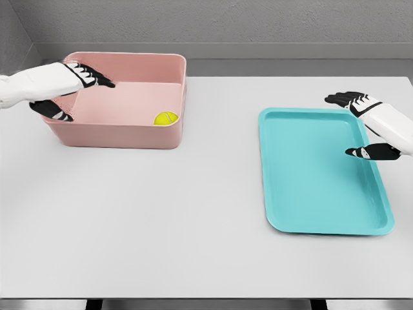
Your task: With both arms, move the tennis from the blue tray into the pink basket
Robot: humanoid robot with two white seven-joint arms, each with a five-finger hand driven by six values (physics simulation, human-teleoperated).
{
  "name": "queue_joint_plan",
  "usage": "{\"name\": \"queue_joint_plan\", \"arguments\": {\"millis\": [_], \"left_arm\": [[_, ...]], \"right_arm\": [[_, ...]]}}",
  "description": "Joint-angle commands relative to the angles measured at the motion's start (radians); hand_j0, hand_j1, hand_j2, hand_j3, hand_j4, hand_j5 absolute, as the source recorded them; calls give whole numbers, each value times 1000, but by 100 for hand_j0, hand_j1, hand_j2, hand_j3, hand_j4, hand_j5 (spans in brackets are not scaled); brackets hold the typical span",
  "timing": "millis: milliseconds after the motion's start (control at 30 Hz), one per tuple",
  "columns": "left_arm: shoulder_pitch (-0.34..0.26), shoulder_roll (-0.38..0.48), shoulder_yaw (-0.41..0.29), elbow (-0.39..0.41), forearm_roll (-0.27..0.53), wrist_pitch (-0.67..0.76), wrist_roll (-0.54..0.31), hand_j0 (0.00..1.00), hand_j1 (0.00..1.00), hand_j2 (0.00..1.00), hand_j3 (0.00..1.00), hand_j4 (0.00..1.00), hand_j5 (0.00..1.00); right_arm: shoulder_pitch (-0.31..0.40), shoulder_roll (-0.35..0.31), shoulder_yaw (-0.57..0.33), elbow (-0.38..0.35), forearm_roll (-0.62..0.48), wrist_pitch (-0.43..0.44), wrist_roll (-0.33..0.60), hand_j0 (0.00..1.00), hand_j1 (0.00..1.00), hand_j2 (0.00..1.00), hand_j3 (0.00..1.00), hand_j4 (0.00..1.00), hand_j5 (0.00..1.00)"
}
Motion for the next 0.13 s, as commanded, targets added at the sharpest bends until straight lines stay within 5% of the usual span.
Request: {"name": "queue_joint_plan", "arguments": {"millis": [0,100], "left_arm": [[0,30,1,-2,13,2,0,100,100,100,100,100,100],[3,44,3,1,12,2,-2,100,100,100,100,100,100]], "right_arm": [[0,0,0,0,-11,2,0,100,100,100,100,100,100],[0,4,0,-1,-11,2,0,100,100,100,100,100,100]]}}
